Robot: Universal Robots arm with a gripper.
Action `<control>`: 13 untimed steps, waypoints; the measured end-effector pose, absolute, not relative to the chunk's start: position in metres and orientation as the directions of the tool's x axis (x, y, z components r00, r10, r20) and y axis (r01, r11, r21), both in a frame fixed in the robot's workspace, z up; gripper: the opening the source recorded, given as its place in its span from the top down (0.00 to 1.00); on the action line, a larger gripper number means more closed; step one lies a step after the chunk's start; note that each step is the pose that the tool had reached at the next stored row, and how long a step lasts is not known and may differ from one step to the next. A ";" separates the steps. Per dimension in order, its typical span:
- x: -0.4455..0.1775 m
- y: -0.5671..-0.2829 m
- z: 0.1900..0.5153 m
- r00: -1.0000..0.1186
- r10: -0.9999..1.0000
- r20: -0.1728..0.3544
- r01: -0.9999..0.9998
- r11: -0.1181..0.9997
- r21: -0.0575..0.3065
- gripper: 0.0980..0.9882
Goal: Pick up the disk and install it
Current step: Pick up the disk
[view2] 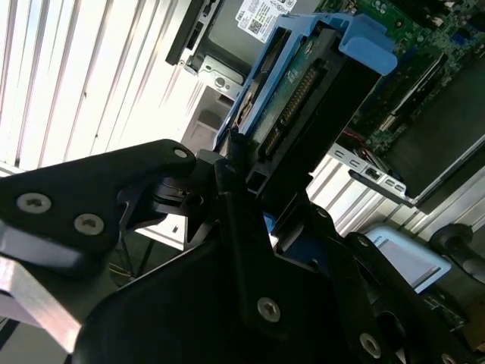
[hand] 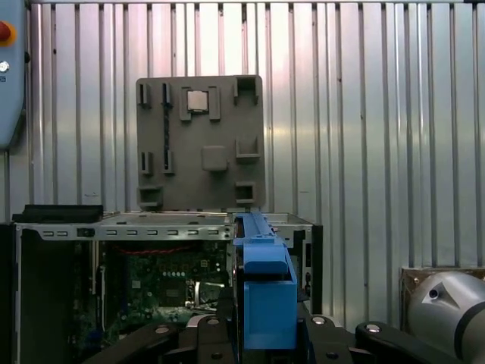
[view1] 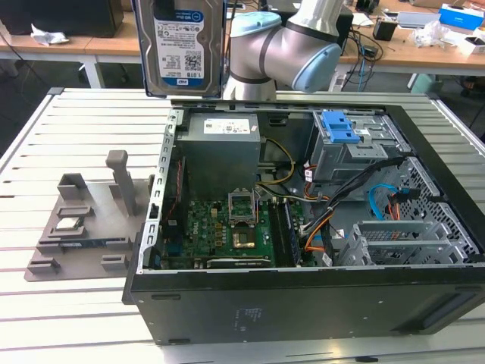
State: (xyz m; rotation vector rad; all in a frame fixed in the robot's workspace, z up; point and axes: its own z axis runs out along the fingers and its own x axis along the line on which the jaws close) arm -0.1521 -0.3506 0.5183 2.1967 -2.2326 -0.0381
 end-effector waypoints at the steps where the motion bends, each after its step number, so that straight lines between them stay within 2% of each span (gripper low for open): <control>1: -0.152 -0.351 0.518 -0.016 -1.000 -0.010 -1.000 0.016 0.024 0.70; 13: -0.152 -0.359 0.516 -0.016 -1.000 -0.011 -1.000 0.016 0.024 0.70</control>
